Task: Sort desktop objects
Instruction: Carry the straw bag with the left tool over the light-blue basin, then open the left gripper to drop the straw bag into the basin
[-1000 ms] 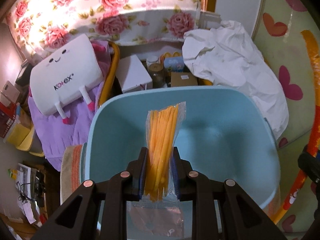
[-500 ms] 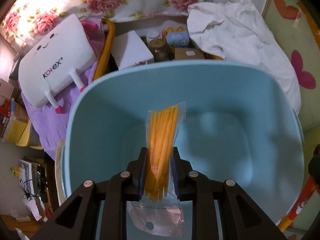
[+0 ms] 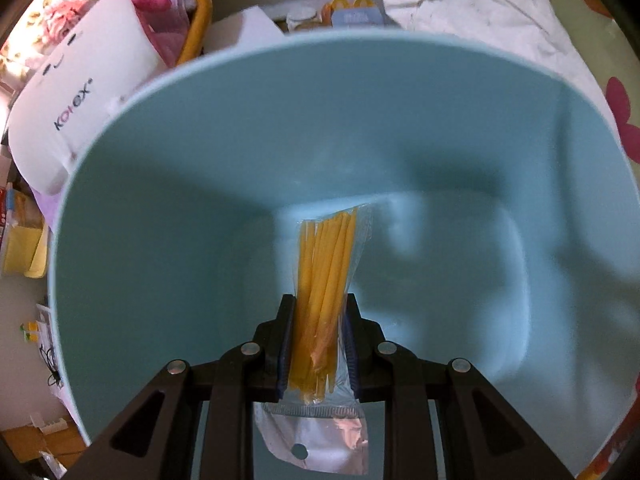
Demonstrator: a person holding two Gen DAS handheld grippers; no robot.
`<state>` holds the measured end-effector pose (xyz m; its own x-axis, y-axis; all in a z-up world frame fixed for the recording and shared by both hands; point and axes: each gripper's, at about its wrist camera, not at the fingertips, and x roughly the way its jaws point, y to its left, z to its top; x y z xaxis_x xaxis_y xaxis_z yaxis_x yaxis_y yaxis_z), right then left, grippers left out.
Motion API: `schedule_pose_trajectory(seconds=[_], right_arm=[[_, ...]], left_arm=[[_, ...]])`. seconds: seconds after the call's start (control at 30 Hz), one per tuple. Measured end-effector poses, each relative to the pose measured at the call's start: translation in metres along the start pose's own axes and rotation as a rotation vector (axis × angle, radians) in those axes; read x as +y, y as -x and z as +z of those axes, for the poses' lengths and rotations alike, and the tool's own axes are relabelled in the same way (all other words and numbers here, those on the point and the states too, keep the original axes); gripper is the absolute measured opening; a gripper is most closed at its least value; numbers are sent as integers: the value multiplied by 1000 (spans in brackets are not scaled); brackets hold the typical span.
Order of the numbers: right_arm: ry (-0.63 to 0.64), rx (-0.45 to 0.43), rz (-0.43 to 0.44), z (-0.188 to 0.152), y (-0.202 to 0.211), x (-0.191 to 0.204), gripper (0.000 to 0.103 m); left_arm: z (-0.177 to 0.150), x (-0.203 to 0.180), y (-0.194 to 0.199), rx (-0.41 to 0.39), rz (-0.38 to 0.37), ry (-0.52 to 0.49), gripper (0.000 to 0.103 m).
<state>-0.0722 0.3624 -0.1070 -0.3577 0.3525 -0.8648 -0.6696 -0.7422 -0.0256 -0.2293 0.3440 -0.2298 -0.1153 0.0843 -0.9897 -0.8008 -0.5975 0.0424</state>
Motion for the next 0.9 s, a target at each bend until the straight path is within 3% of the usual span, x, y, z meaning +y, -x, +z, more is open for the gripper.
schedule_pose_trajectory(seconds=[0.7,0.9], right_arm=[[18,47,25,1,-28,6,11],[19,58,25,1,-33,7,11]], left_arm=[[12,-2,-32,148,22,23,23],[14,1,-39,188,-6,32,23]])
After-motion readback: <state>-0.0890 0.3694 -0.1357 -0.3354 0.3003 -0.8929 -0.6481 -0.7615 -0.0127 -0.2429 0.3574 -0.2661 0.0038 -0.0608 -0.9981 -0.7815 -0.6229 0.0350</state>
